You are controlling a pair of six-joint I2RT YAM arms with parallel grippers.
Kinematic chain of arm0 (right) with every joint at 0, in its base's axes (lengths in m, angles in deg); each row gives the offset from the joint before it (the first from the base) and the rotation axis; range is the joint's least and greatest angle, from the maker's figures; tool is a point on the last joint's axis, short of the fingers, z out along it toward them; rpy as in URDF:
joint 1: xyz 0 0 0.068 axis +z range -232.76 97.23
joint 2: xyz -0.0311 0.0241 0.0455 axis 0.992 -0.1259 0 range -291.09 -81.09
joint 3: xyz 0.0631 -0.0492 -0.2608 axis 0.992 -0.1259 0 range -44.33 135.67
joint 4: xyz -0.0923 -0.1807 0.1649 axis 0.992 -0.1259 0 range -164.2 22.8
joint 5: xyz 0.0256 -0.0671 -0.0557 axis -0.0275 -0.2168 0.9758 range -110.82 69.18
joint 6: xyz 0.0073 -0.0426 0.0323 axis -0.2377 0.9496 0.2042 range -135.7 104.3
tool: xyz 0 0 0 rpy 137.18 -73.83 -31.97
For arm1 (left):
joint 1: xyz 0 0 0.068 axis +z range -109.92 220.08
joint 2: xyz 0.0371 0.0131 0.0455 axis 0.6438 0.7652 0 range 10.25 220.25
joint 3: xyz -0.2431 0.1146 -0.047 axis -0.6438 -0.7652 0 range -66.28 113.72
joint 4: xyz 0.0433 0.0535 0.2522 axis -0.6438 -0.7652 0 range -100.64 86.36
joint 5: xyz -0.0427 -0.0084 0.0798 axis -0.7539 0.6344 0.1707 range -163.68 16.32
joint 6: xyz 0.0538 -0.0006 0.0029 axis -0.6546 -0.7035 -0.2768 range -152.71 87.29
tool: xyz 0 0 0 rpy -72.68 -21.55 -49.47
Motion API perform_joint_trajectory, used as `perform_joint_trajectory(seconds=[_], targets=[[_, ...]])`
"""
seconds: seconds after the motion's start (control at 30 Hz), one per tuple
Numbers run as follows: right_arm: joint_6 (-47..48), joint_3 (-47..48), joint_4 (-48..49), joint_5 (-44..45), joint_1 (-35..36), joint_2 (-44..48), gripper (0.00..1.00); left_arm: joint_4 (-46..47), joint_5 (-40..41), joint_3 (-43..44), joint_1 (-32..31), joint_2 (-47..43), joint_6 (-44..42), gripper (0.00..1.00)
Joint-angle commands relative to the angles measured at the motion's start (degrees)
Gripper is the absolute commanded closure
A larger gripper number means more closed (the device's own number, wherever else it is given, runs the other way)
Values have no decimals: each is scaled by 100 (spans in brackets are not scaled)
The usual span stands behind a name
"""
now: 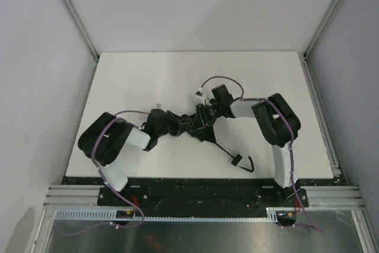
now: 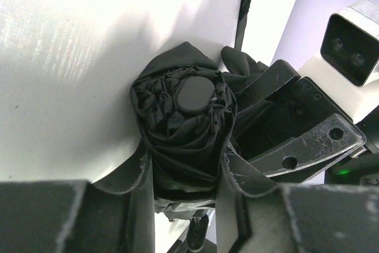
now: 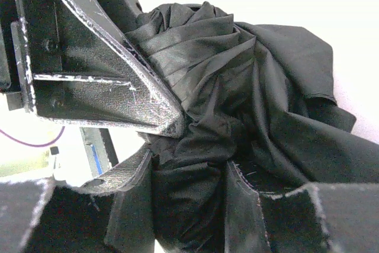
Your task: Put away the umbrella
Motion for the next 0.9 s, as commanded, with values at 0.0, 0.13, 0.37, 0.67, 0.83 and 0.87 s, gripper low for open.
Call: perform_joint_trajectory(seconds=[0.0,0.13,0.37,0.67,0.83,0.87], targets=[[146,67,-1256,983,204,-1,82,-1005,726,-180,-60,362,-678,83],[317,228,-1636,1689,363,487,61,-1009,676,-252,-54,310,-800,91],[909,272,-1995,3334,896,1342,39,-1085,583,-334,-54,195,-906,100],[1566,259,-1905,7110,2436,1413,30,-1300,427,-333,-68,43,-694,100],[1534,238,-1777,7847,2795,941,33,-1630,456,-232,-71,-140,-668,100],[1512,237,-1764,7929,2803,826,35,-1678,451,-212,-67,-166,-677,100]])
